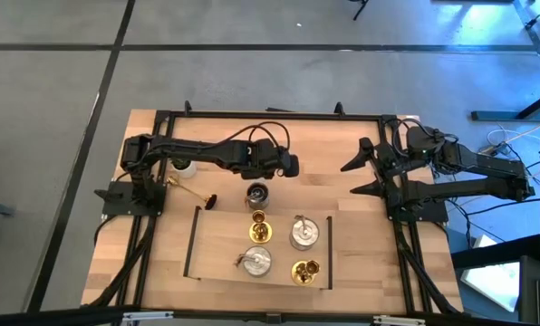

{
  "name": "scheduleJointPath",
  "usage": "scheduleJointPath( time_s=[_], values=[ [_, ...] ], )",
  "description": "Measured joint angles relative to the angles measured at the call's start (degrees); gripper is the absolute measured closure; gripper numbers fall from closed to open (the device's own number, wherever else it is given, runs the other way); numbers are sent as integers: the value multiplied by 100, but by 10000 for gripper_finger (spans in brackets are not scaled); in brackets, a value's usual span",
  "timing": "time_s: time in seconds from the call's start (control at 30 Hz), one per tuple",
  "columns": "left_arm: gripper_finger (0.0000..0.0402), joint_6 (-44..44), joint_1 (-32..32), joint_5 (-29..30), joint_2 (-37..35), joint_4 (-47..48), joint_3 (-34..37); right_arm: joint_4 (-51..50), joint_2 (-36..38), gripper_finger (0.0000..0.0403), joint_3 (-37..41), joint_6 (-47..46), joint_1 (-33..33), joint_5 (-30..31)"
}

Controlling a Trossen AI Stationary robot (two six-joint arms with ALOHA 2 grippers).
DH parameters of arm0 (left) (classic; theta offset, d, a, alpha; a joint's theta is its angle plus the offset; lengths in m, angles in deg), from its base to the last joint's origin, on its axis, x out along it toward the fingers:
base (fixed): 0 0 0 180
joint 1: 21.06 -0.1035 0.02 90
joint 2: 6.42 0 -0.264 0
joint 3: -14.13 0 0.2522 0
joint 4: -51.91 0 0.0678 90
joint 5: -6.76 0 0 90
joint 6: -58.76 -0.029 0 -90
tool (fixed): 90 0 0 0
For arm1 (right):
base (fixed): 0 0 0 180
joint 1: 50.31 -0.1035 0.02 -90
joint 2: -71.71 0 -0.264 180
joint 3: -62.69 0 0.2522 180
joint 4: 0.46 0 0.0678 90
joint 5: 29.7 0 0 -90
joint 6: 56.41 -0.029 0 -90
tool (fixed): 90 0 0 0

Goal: Pick & Place candle stick holders
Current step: Put the silver scented candle on the shelf

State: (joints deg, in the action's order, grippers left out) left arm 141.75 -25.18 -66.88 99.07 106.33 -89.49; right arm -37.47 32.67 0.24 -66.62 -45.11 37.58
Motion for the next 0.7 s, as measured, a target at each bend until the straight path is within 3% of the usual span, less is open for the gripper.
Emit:
scheduleJointPath(
  time_s=[0.33, 0.7],
  values=[
    [4, -372, 26, -57, 63, 60, 0, -4, -12, 65, 0, -4, -2, 0],
    [2, -690, -6, -724, 96, 302, 35, -5, -12, 66, 0, -2, -2, 1]
  ],
)
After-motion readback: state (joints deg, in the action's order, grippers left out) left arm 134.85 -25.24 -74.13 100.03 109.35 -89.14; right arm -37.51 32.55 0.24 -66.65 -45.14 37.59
